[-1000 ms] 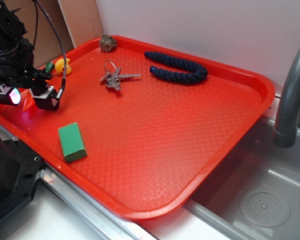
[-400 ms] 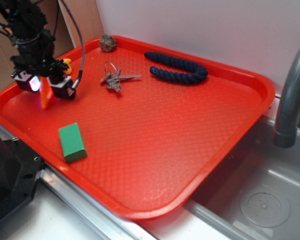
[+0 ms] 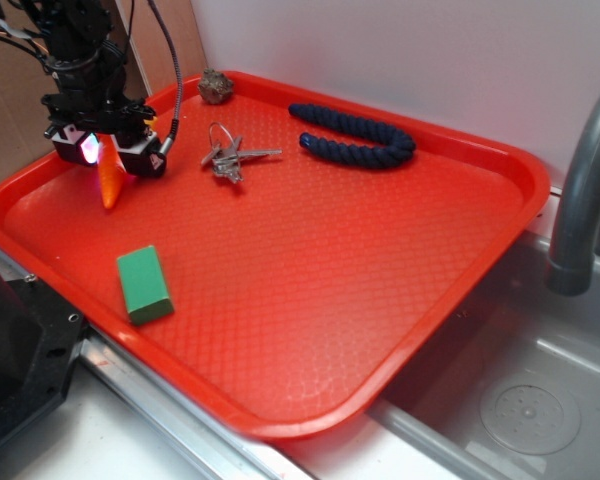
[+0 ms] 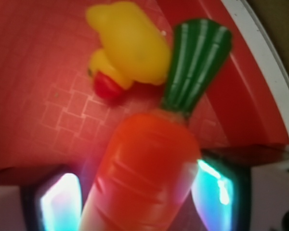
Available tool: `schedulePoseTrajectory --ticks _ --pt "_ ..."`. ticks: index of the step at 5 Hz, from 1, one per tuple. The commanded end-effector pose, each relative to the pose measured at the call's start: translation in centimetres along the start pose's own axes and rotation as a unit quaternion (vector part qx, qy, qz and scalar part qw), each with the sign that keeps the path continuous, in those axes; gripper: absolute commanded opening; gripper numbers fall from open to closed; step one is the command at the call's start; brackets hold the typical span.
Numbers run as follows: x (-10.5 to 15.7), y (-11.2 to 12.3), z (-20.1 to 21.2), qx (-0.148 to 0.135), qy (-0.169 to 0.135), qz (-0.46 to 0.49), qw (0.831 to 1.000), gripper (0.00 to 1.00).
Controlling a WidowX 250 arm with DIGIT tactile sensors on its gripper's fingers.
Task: Grab the carrot.
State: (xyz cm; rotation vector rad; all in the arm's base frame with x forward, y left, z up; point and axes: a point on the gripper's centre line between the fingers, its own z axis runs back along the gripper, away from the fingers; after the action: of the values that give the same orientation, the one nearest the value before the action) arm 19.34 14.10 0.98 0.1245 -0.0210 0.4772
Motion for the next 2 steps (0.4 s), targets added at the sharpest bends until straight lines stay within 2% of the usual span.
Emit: schedulePoseTrajectory --ticks 1,2 --pt "-3.5 -3.0 7.7 -0.08 0.028 -0.093 0.992 0.0" --pt "-4.7 -6.2 13.1 -0.077 0.001 -0.155 0.985 0.0"
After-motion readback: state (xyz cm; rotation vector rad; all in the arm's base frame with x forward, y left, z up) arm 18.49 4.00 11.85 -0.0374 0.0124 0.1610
